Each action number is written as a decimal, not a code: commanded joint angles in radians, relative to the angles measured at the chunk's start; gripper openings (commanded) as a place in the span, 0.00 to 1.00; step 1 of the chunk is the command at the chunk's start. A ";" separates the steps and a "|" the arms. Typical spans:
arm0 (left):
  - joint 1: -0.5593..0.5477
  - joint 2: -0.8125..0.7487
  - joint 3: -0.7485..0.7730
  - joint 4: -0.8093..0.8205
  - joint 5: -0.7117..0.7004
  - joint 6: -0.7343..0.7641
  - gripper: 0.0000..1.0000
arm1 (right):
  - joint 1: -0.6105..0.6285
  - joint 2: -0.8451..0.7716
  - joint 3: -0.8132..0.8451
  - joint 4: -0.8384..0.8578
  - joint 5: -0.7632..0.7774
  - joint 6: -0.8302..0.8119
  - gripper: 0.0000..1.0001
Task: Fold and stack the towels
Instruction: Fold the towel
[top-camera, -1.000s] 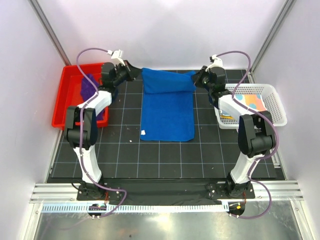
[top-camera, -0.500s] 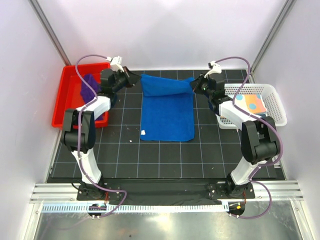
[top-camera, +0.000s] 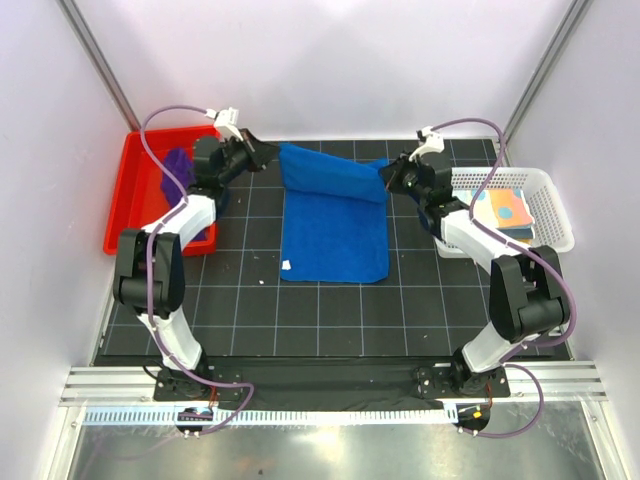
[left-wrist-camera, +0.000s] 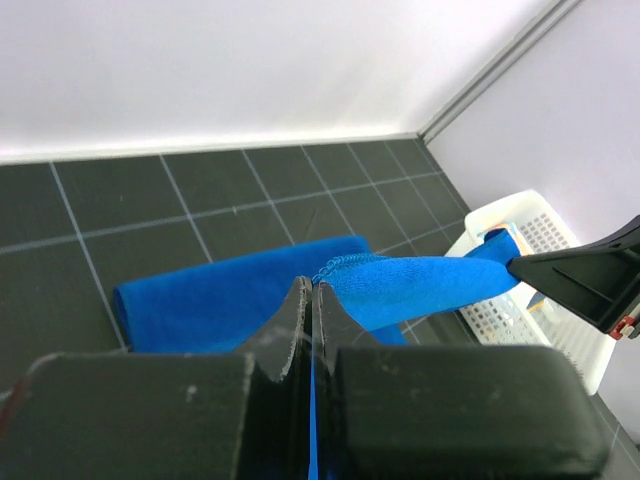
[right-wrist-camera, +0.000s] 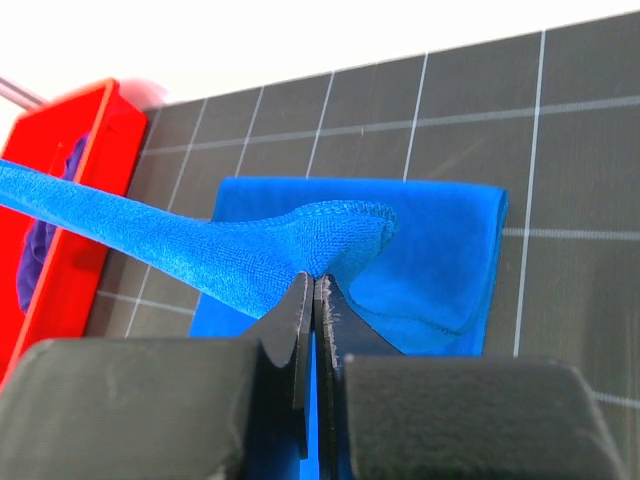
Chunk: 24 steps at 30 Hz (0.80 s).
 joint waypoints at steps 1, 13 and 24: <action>0.000 -0.043 -0.043 0.050 0.012 -0.016 0.00 | 0.012 -0.045 -0.025 0.039 0.022 -0.009 0.01; -0.015 -0.083 -0.244 0.159 -0.008 -0.068 0.00 | 0.034 -0.088 -0.157 0.061 0.010 0.005 0.01; -0.032 -0.127 -0.345 0.182 -0.026 -0.073 0.00 | 0.074 -0.131 -0.232 0.066 0.017 0.011 0.01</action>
